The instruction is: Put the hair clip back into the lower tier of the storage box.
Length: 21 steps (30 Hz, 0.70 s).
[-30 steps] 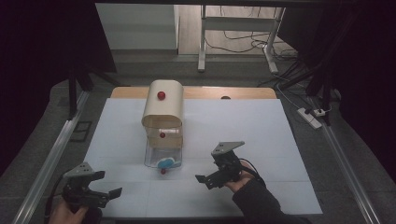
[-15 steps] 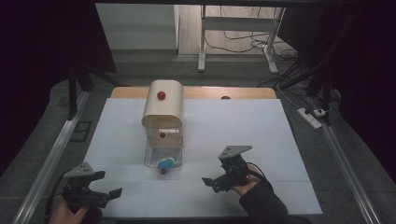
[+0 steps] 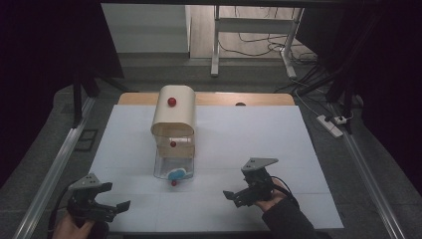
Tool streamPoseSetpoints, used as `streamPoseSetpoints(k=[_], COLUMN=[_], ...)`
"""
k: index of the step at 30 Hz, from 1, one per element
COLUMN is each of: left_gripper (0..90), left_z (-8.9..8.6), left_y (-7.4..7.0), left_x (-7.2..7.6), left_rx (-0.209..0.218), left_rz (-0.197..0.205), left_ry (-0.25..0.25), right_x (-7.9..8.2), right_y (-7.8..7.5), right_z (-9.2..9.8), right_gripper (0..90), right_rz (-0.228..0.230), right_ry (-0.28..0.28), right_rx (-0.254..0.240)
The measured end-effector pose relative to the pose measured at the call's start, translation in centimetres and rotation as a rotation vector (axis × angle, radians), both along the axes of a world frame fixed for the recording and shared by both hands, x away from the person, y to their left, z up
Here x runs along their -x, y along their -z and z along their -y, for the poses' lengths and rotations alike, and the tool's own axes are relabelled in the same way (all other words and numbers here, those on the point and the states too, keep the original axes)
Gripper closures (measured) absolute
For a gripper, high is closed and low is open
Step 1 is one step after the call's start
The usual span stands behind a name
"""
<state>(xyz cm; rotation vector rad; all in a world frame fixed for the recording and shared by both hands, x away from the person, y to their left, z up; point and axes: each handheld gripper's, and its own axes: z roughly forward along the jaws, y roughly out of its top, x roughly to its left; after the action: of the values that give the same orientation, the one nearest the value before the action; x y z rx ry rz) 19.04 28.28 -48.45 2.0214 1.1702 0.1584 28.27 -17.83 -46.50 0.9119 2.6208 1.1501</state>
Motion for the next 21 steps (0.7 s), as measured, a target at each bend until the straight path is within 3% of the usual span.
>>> streamPoseSetpoints(k=[21], left_gripper=[0.1], left_z=[0.0], left_y=[0.0], left_x=[0.0], left_rx=[-0.001], left_rz=[-0.003], left_ry=[-0.001], right_x=[0.8], right_y=[0.0], right_z=[2.9], right_gripper=[0.0], right_rz=[0.005], right_ry=[0.077], right_rx=[0.002])
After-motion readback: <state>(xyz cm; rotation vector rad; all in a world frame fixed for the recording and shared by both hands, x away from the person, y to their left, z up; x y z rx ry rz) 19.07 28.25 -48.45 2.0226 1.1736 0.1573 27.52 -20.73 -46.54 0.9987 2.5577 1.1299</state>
